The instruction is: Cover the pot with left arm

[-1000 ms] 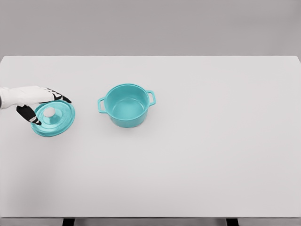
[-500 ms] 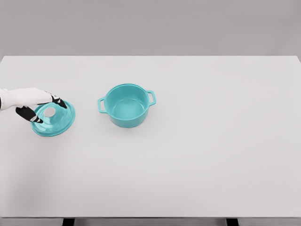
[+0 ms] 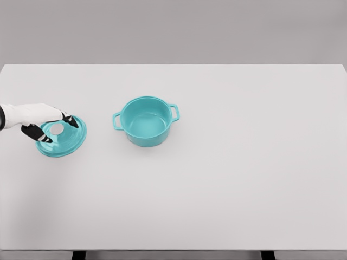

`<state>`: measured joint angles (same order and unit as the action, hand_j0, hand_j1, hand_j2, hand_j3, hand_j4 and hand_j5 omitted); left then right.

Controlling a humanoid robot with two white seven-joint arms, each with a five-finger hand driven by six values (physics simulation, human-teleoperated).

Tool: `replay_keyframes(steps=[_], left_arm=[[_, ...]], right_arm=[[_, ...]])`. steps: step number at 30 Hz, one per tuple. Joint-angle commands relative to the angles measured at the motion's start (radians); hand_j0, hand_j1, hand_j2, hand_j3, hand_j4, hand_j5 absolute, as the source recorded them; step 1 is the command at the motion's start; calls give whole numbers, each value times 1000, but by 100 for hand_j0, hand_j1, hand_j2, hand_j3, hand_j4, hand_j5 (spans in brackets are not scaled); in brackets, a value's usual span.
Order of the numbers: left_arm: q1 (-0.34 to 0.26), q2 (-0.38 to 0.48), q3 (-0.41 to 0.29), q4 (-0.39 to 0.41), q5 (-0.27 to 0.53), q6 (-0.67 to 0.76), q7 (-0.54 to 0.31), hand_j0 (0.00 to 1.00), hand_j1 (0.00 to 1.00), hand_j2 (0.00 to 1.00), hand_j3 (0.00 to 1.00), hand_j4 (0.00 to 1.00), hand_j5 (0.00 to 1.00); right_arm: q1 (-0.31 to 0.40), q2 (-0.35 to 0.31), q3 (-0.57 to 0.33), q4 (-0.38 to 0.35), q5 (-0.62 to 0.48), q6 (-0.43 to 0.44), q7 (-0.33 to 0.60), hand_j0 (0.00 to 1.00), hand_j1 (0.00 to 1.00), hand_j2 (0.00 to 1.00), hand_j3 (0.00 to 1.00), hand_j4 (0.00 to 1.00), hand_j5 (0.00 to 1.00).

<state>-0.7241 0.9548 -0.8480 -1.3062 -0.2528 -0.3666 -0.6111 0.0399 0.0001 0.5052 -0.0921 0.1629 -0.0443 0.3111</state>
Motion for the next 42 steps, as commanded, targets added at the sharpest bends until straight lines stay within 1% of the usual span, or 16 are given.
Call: replay_keyframes(steps=[1, 3, 8, 20, 21, 22, 24, 26, 28, 32, 42], left_arm=[[0, -2, 0, 2, 1, 2, 0, 76, 76, 76, 76, 76, 76], [0, -2, -2, 2, 0, 2, 0, 73, 73, 73, 73, 73, 73], [-2, -4, 0, 18, -2, 2, 0, 73, 73, 73, 73, 73, 73], [-3, -10, -2, 18, -11, 2, 0, 73, 73, 73, 73, 73, 73], [-5, -10, -2, 18, -11, 2, 0, 73, 73, 73, 73, 73, 73], [-5, -10, -2, 18, -11, 2, 0, 68, 68, 68, 68, 68, 68], [-8, -10, -2, 18, -11, 2, 0, 65, 65, 65, 65, 65, 65], [-8, -10, -2, 18, -9, 0, 0, 57, 57, 57, 57, 57, 57], [-8, -10, -2, 18, -9, 0, 0, 55, 55, 55, 55, 55, 55], [-12, -10, -2, 18, -9, 0, 0, 51, 51, 51, 51, 51, 51], [-29, -8, -2, 16, -6, -3, 0, 51, 51, 51, 51, 51, 51]], right_arm=[[0, 0, 0, 0, 0, 0, 0, 100, 100, 100, 100, 100, 100], [0, 0, 0, 0, 0, 0, 0, 100, 100, 100, 100, 100, 100], [-2, 0, 1, 0, 0, 0, 0, 100, 100, 100, 100, 100, 100], [0, 0, 0, 0, 0, 0, 0, 100, 100, 100, 100, 100, 100], [0, 0, 0, 0, 0, 0, 0, 100, 100, 100, 100, 100, 100], [0, 0, 0, 0, 0, 0, 0, 100, 100, 100, 100, 100, 100], [-2, 0, 0, 0, 0, 0, 0, 100, 100, 100, 100, 100, 100], [-2, 0, 0, 0, 0, 0, 0, 100, 100, 100, 100, 100, 100], [0, 0, 0, 0, 0, 0, 0, 100, 100, 100, 100, 100, 100], [-2, 0, 0, 0, 0, 0, 0, 100, 100, 100, 100, 100, 100], [0, 0, 1, 0, 0, 0, 0, 100, 100, 100, 100, 100, 100]])
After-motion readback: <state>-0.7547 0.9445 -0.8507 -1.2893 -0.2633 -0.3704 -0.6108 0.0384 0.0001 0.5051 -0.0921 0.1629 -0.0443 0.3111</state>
